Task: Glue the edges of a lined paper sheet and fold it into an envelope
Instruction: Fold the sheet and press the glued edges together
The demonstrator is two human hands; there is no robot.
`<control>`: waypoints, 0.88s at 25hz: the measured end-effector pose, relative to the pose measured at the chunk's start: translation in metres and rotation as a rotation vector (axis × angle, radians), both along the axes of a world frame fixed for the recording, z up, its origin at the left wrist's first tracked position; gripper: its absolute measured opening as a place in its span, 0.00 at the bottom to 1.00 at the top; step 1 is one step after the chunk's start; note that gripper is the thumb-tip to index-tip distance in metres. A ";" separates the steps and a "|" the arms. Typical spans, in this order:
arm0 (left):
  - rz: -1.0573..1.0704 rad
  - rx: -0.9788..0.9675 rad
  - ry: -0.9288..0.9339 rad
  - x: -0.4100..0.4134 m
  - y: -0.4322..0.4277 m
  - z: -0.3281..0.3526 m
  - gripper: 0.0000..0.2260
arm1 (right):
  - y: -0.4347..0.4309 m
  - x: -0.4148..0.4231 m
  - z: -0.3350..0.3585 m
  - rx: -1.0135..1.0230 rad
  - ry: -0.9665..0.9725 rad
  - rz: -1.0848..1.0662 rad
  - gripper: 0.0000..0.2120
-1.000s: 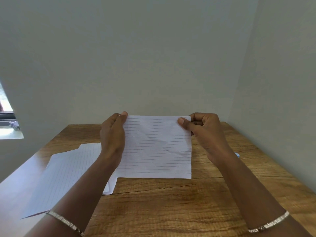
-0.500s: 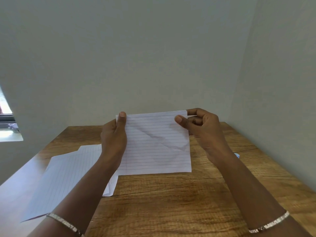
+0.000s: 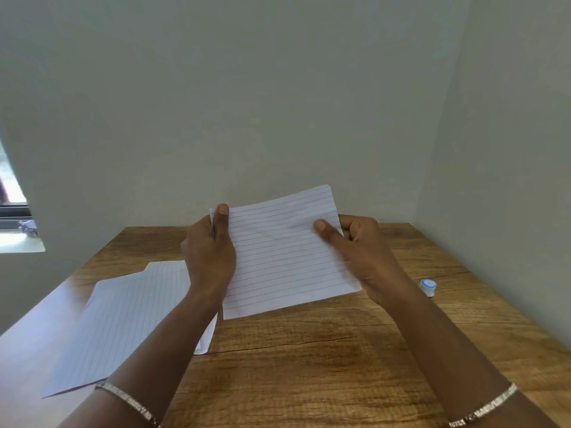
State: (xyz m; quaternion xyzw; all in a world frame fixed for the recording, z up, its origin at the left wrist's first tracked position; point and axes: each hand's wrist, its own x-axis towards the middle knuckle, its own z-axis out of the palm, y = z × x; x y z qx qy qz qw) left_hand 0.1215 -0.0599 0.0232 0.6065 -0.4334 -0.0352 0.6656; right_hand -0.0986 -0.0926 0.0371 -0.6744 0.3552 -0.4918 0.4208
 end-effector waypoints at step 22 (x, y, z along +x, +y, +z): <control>-0.243 0.065 0.125 -0.014 0.006 -0.002 0.12 | 0.000 -0.002 0.003 -0.029 -0.023 -0.152 0.30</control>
